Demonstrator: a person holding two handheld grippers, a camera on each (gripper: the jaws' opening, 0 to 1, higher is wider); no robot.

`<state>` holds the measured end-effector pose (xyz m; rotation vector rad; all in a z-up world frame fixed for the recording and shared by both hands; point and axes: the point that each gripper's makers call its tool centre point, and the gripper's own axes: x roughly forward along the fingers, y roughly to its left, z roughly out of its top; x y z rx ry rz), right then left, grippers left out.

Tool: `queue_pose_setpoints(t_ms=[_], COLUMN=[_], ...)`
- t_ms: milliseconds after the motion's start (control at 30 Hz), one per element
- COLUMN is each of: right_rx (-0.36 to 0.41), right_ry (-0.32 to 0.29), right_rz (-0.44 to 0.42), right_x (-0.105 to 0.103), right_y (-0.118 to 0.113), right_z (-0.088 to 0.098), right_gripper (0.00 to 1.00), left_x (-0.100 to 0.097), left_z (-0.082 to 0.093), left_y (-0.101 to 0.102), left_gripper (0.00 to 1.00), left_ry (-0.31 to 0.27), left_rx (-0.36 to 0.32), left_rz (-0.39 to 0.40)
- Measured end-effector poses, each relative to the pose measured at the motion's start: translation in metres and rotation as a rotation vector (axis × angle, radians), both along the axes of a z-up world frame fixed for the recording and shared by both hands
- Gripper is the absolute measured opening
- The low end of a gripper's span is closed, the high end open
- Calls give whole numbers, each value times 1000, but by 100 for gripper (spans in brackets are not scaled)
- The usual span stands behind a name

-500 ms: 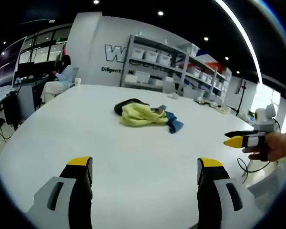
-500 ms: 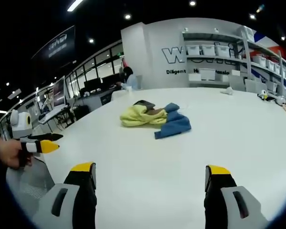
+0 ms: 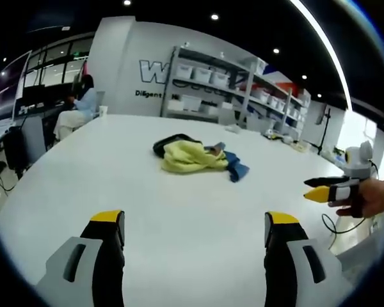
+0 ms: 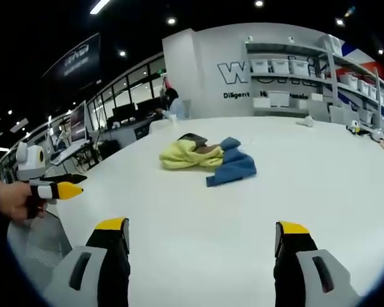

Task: Fold the garment on the visible template until the final outline fits inside the template.

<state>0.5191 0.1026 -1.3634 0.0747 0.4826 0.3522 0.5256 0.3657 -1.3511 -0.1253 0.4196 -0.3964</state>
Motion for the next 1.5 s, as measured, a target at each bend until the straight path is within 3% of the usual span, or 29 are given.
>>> queue_pose_setpoints(t_ms=[1500], right_rx=[-27], right_ry=[12], right_rz=[76], right_x=[28], right_y=[13], right_z=[-3], right_gripper=[88], left_x=[21], left_z=[-5], left_y=[-4], left_gripper=[86], left_ry=[15], left_rx=[28], left_rz=[-62])
